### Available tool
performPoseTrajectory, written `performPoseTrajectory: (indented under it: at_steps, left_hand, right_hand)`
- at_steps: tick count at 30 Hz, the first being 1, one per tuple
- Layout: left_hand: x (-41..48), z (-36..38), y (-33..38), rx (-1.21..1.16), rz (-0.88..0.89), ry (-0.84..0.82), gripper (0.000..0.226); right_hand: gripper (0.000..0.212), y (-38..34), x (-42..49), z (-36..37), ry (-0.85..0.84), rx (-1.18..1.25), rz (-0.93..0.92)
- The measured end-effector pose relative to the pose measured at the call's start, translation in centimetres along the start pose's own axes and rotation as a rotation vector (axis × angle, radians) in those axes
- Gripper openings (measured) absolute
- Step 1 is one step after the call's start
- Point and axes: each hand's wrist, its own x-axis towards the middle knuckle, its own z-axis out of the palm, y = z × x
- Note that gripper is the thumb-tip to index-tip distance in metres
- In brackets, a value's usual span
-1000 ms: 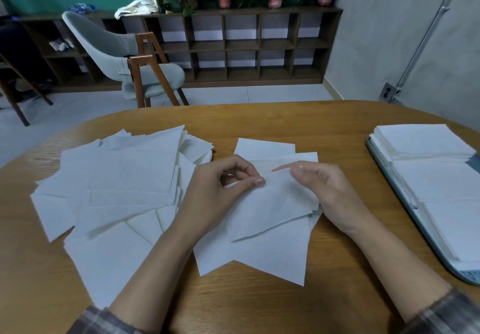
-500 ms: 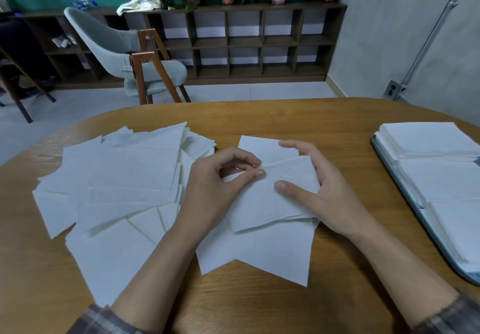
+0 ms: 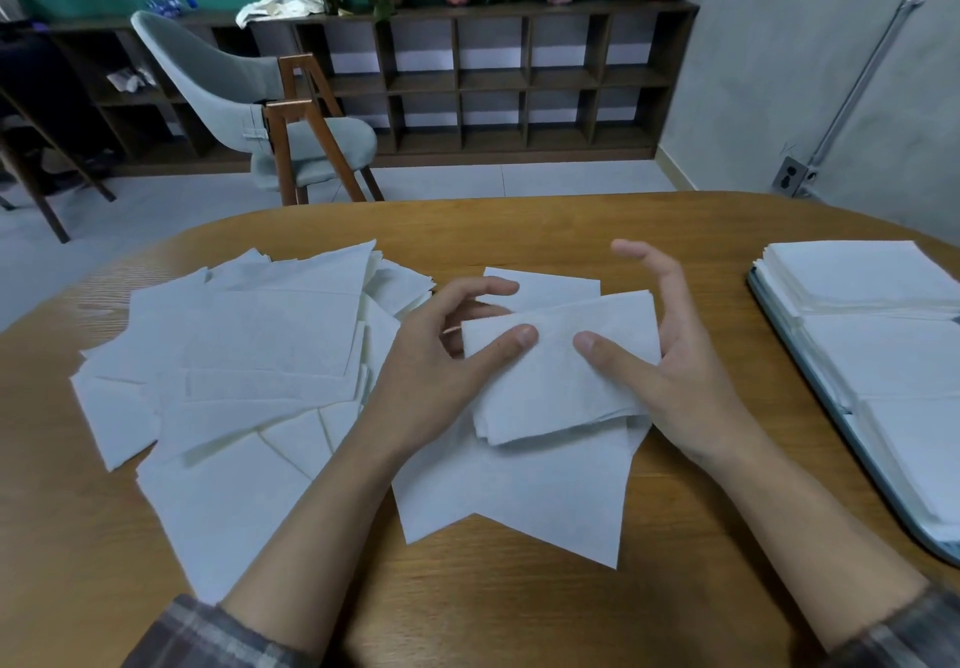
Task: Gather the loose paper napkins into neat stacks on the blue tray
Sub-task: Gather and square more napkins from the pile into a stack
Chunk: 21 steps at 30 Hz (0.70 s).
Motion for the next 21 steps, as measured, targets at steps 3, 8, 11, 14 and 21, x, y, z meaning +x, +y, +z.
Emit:
performPoseTrajectory:
  at_steps: [3, 8, 11, 14, 21]
  left_hand:
    - [-0.1, 0.1, 0.0, -0.028, 0.005, 0.029, 0.032]
    - [-0.1, 0.4, -0.8, 0.146, 0.115, 0.099, 0.042]
    - [-0.2, 0.5, -1.6, 0.396, 0.256, -0.001, 0.054]
    - [-0.2, 0.4, -1.7, 0.489, 0.247, -0.252, 0.042]
    - [-0.4, 0.5, -2.3, 0.547, 0.192, -0.461, 0.025]
  right_hand:
    - [0.061, 0.0, 0.1, -0.3, -0.002, -0.050, 0.015]
    - [0.019, 0.3, 0.3, -0.5, -0.088, -0.168, 0.022]
    - [0.025, 1.2, 0.8, -0.9, 0.066, -0.260, 0.035]
    - [0.027, 1.9, 1.1, -1.4, 0.150, -0.284, 0.043]
    - [0.027, 2.0, 1.0, -1.1, 0.137, -0.275, 0.040]
